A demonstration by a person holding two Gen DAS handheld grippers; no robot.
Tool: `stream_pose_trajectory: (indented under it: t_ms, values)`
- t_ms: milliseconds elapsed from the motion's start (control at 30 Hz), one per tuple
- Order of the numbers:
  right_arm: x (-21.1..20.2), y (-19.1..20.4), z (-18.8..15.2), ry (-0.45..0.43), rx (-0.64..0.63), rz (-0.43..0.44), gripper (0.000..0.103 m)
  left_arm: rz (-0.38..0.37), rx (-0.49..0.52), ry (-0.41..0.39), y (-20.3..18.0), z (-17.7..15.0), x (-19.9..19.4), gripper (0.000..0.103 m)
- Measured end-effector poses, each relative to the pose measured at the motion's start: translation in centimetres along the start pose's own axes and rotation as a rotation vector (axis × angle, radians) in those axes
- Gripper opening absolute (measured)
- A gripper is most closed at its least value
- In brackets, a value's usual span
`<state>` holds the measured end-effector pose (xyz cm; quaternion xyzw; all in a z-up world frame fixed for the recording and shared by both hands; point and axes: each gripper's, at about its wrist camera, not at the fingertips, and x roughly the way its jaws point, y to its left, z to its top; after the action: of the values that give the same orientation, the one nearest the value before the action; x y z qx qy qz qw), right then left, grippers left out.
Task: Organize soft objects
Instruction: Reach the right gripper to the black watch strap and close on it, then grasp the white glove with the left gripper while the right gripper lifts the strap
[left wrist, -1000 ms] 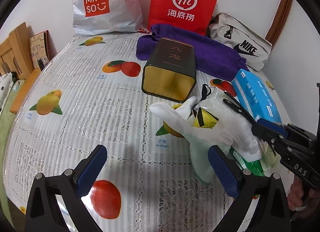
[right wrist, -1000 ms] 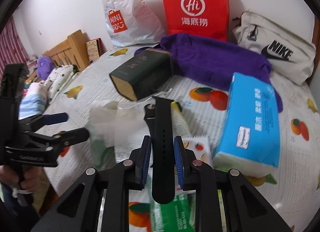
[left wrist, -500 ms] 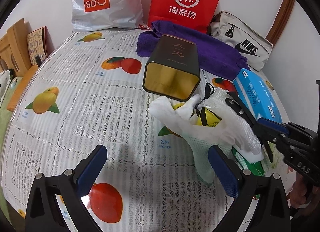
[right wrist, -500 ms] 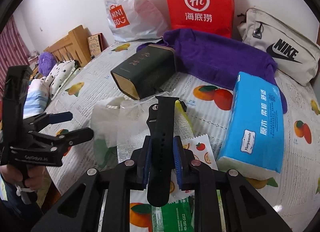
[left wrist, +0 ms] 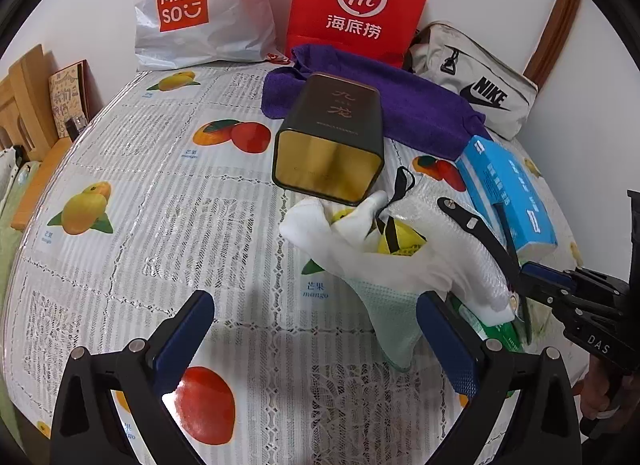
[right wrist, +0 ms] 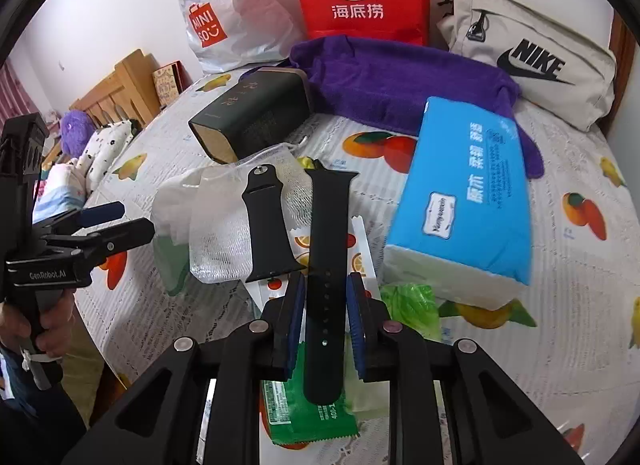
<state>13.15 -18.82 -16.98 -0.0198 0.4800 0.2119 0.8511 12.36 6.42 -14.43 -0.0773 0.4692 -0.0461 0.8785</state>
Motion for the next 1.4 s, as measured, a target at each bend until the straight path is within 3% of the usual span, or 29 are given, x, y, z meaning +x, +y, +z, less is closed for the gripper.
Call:
stream_pose_trajectory:
  t_ms: [133,167,300,367,667,900,1100,1200,1233,1333,1367,1400]
  values:
    - [0.3,-0.1,0.3,0.0,0.005,0.018,0.047,0.005,0.001,-0.003,0.0,0.1,-0.2,0.102]
    - [0.5,-0.1,0.3,0.007,0.004,0.022,0.047,0.005,0.0,-0.004,0.1,0.1,-0.2,0.102]
    - [1.1,0.0,0.3,0.002,-0.002,0.061,0.035,0.009,0.003,0.001,0.1,0.1,-0.2,0.102]
    - [0.9,0.0,0.4,-0.007,-0.003,0.055,0.021,0.013,0.001,0.001,0.1,0.1,-0.2,0.102]
    - [-0.9,-0.8,0.1,-0.037,0.036,0.074,0.021,0.008,0.005,-0.009,0.1,-0.1,-0.7,0.102]
    - [-3.0,-0.9,-0.1,-0.069,0.031,0.049,0.021,-0.067,0.034,-0.046,-0.7,0.4,-1.7,0.102]
    - [-3.6,-1.4,-0.8,-0.073,0.037,0.03,0.021,0.004,0.089,0.004,-1.2,0.3,0.3,0.102]
    - [-3.7,-1.7,-1.1,-0.07,0.045,0.03,0.021,-0.006,0.078,0.012,-0.6,0.2,0.9,0.1]
    - [-3.6,-1.8,-1.2,-0.068,0.05,0.03,0.021,-0.002,0.076,0.016,-0.5,0.2,1.3,0.096]
    - [-3.4,-1.9,-1.3,-0.066,0.06,0.032,0.021,-0.008,0.082,0.05,-0.5,0.2,2.6,0.064]
    - [-3.4,-1.9,-1.3,-0.066,0.061,0.031,0.021,-0.02,0.078,0.066,-0.3,0.2,3.1,0.043]
    - [-3.4,-1.9,-1.3,-0.067,0.061,0.028,0.021,-0.032,0.071,0.075,-0.1,0.2,3.3,0.031]
